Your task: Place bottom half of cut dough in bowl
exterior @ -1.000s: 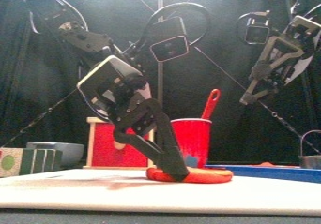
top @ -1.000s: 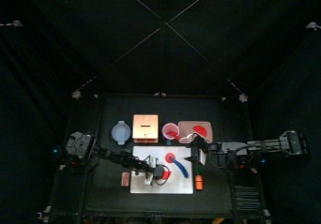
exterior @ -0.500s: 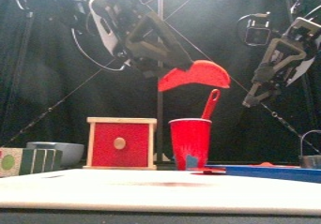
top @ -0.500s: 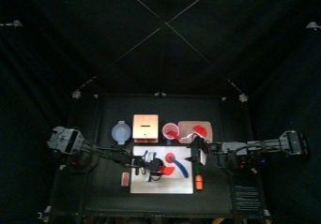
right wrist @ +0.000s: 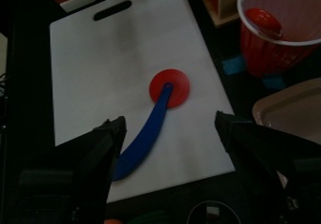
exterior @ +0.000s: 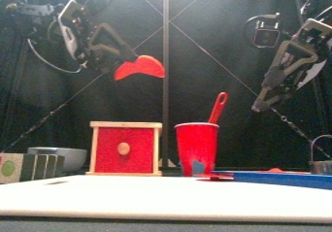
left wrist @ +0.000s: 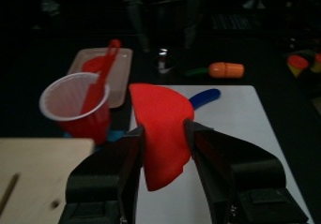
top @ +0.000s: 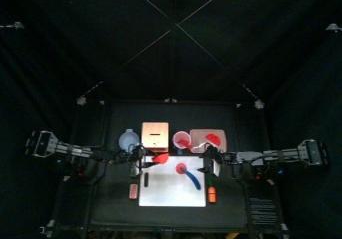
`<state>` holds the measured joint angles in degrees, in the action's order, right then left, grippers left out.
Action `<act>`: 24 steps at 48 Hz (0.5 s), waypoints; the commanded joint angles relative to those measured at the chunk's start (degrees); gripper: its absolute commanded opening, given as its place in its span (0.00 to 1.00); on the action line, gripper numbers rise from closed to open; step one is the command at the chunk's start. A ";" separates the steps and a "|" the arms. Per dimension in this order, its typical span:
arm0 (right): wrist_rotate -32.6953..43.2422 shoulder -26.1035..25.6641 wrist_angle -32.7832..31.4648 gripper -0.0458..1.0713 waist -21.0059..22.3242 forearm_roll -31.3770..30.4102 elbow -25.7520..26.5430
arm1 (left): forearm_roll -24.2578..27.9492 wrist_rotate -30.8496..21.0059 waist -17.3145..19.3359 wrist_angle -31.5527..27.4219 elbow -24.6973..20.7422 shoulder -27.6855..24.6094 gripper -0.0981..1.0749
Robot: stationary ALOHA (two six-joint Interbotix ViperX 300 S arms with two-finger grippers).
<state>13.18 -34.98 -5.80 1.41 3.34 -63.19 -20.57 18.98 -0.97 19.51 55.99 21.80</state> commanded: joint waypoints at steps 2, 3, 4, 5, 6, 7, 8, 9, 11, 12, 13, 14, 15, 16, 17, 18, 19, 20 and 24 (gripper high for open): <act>0.00 -0.62 0.00 0.97 -0.09 0.00 0.53 | -1.67 0.09 2.02 3.08 3.16 4.92 0.73; 0.00 -0.62 0.09 0.97 0.00 0.00 0.53 | -1.93 0.09 2.46 3.60 3.96 5.80 0.73; 0.00 -0.62 0.00 0.97 0.00 0.00 0.53 | -2.20 0.09 2.81 4.13 4.75 6.68 0.73; 0.00 -0.62 0.09 0.97 -0.09 0.00 0.53 | -2.46 0.09 3.16 4.66 5.45 7.47 0.73; 0.00 -0.62 0.00 0.97 -0.09 0.00 0.53 | -2.81 0.09 3.52 5.10 6.15 8.35 0.73; 0.00 -0.62 0.09 0.97 0.00 0.00 0.53 | -3.08 0.09 4.04 5.36 6.86 9.14 0.73; 0.00 -0.70 0.09 0.97 0.00 0.09 0.53 | -3.60 0.09 4.57 5.89 7.91 10.20 0.73; 0.00 -0.70 0.09 0.97 -0.09 0.09 0.53 | -4.04 0.09 5.01 6.06 8.61 10.90 0.73; 0.00 -0.70 0.09 0.97 0.00 0.18 0.53 | -5.01 0.09 5.71 6.50 10.02 12.04 0.73; 0.00 -0.70 0.09 0.97 -0.09 0.18 0.53 | -5.54 0.09 6.15 6.59 10.63 12.48 0.73; 0.00 -0.79 0.09 0.97 -0.09 0.18 0.53 | -6.15 0.09 6.59 6.77 11.25 12.83 0.73; 0.00 -0.70 0.00 0.97 0.00 0.18 0.53 | -6.86 0.00 7.12 6.86 11.87 13.18 0.73; 0.00 -0.70 0.09 0.97 0.00 0.09 0.53 | -7.65 0.00 7.56 7.03 12.48 13.45 0.73; 0.00 -0.79 0.09 0.97 0.00 0.09 0.53 | -8.44 0.00 8.17 7.03 12.92 13.62 0.73; 0.00 -0.79 0.09 0.97 -0.09 0.09 0.53 | -9.32 0.00 8.61 7.12 13.45 13.71 0.73; 0.00 -0.70 0.09 0.97 -0.09 0.09 0.53 | -10.20 0.00 9.05 7.12 13.80 13.71 0.73; 0.00 -0.70 0.00 0.97 0.00 0.09 0.53 | -11.07 0.09 9.49 7.12 14.24 13.71 0.74; 0.00 -0.70 0.00 0.97 0.00 0.00 0.53 | -11.95 0.09 9.93 7.12 14.68 13.71 0.74; 0.00 -0.70 0.09 0.97 0.00 0.00 0.53 | -14.94 0.09 11.87 7.12 16.08 13.62 0.74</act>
<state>13.27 -35.24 -5.98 1.41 3.43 -63.19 -33.49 18.90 9.40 26.02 71.98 35.42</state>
